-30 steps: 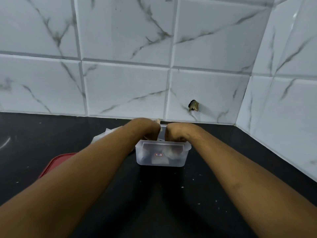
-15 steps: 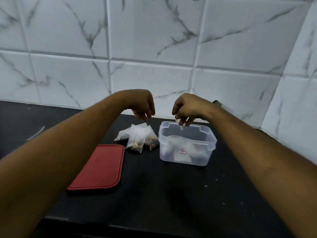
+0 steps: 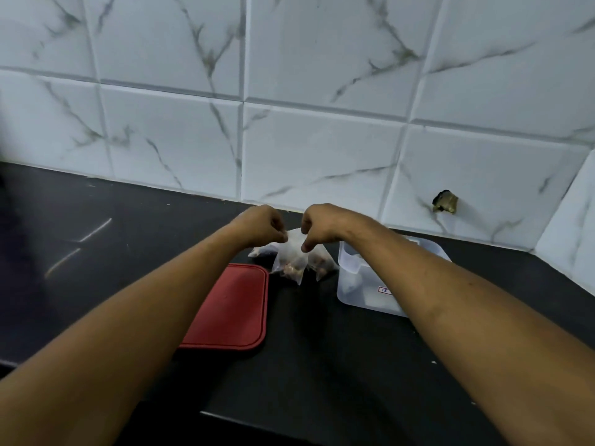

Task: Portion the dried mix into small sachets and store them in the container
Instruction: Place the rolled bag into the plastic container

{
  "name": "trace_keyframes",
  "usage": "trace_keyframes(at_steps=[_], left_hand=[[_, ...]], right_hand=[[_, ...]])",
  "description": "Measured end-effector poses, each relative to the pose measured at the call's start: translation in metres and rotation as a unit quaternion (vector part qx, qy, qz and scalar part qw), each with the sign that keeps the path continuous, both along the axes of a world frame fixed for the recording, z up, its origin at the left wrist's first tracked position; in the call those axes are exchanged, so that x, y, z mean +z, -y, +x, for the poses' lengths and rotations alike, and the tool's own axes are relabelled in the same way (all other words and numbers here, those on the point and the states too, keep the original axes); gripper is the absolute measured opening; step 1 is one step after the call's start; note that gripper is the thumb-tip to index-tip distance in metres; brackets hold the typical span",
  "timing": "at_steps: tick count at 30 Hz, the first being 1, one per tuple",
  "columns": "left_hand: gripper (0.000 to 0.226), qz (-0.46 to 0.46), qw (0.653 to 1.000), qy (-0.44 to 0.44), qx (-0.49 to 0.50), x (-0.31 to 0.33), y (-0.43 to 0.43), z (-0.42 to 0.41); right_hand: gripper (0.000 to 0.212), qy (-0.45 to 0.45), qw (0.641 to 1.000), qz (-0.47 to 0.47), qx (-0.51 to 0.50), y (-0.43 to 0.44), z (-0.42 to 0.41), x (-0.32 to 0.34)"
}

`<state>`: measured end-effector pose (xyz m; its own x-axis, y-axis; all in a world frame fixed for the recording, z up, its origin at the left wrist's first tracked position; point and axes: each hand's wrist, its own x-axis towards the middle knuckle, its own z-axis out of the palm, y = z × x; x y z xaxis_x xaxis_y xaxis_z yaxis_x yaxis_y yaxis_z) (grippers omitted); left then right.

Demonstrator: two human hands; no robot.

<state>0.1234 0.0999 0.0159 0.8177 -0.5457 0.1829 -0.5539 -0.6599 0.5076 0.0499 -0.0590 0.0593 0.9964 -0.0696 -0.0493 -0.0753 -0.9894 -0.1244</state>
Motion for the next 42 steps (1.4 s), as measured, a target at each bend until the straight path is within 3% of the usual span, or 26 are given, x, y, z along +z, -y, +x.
trace_keyframes(at_steps=[3, 6, 10, 13, 17, 22, 26, 33, 36, 39, 42], left_hand=[[0.004, -0.109, 0.991, -0.072, -0.030, 0.003, -0.007, 0.004], [0.005, -0.232, 0.962, -0.135, -0.048, 0.011, -0.013, 0.002], [0.037, -0.377, 0.896, -0.236, -0.010, 0.016, -0.007, 0.003], [0.040, -0.311, 0.921, -0.232, 0.016, 0.007, 0.010, -0.002], [0.030, -0.115, 0.986, -0.108, 0.045, -0.011, 0.038, -0.003], [0.024, -0.018, 0.995, -0.065, 0.071, -0.016, 0.051, -0.008], [0.016, -0.054, 0.992, -0.093, 0.067, -0.013, 0.052, -0.009], [0.010, -0.184, 0.972, -0.144, 0.005, 0.016, 0.044, -0.016], [0.008, -0.231, 0.961, -0.150, -0.010, 0.032, 0.040, -0.022], [0.005, -0.276, 0.950, -0.140, -0.034, 0.050, 0.038, -0.029], [0.004, -0.321, 0.934, -0.134, -0.081, 0.070, 0.044, -0.038]], right_hand=[[0.035, 0.001, 1.000, 0.026, 0.008, 0.003, 0.002, -0.002], [0.017, 0.045, 0.987, 0.155, 0.002, 0.011, 0.002, 0.003], [0.013, 0.097, 0.951, 0.292, -0.010, 0.032, -0.013, 0.026], [0.013, 0.135, 0.934, 0.329, -0.027, 0.053, -0.036, 0.046], [0.023, 0.151, 0.925, 0.344, -0.052, 0.088, -0.068, 0.065], [0.021, 0.076, 0.944, 0.310, -0.087, 0.125, -0.094, 0.057], [0.019, -0.033, 0.952, 0.286, -0.102, 0.130, -0.093, 0.025], [0.017, -0.105, 0.960, 0.249, -0.075, 0.123, -0.077, -0.017], [0.010, -0.076, 0.972, 0.210, -0.075, 0.117, -0.080, -0.009], [0.020, -0.030, 0.970, 0.222, -0.092, 0.112, -0.087, 0.014], [0.034, 0.070, 0.958, 0.269, -0.065, 0.107, -0.094, 0.040]])
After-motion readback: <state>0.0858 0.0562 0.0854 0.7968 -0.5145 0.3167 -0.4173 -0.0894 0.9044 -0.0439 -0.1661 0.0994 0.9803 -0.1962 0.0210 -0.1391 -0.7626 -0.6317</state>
